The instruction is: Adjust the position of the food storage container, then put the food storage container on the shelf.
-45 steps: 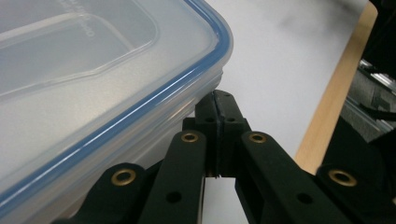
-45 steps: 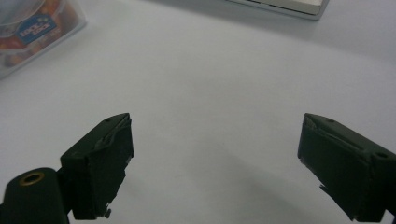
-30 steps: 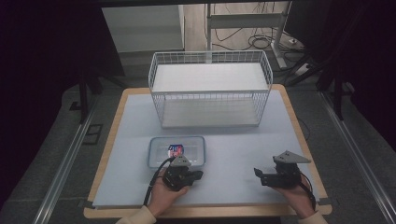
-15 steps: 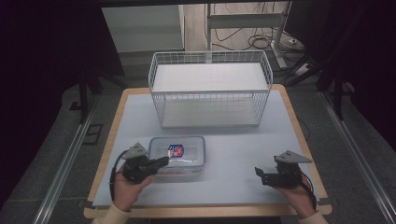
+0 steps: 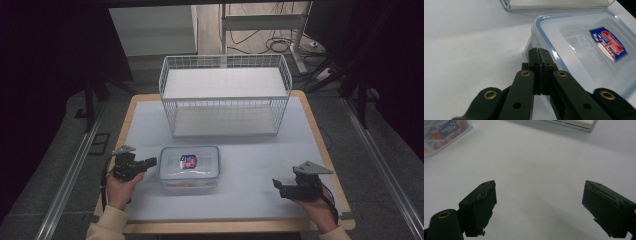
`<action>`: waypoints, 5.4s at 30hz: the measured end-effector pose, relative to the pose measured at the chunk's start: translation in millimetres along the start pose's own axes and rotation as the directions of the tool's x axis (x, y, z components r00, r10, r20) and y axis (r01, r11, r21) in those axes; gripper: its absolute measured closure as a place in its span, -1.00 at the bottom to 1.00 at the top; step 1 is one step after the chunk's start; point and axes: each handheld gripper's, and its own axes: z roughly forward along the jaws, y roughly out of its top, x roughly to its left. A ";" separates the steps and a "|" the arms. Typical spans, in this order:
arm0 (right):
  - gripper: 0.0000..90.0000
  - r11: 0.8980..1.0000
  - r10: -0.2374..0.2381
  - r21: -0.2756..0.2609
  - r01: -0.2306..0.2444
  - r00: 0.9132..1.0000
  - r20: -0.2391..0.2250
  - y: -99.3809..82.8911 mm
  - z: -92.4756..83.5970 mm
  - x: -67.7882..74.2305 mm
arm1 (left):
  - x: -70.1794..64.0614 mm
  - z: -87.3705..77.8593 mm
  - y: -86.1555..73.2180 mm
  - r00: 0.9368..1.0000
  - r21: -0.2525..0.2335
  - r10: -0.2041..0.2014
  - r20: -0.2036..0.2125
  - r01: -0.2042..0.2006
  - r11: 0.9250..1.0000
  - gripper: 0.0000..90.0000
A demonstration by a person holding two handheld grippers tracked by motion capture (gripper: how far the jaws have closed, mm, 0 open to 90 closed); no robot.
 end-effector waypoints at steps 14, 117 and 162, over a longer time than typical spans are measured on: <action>-0.73 1.000 -0.004 -0.001 0.004 1.000 0.004 0.1 -0.5 -0.5 | 5.8 16.9 -0.5 1.000 0.052 -0.007 -0.016 0.008 0.999 1.00; -0.74 0.990 0.141 0.041 -0.135 0.940 -0.311 57.9 21.8 20.1 | -71.6 59.6 7.7 0.913 0.185 -0.224 0.342 0.168 0.968 -0.54; -0.30 0.940 0.338 0.198 -0.276 0.824 -0.455 57.9 59.6 13.3 | -79.2 69.0 0.5 0.889 0.190 -0.215 0.405 0.148 0.971 -0.28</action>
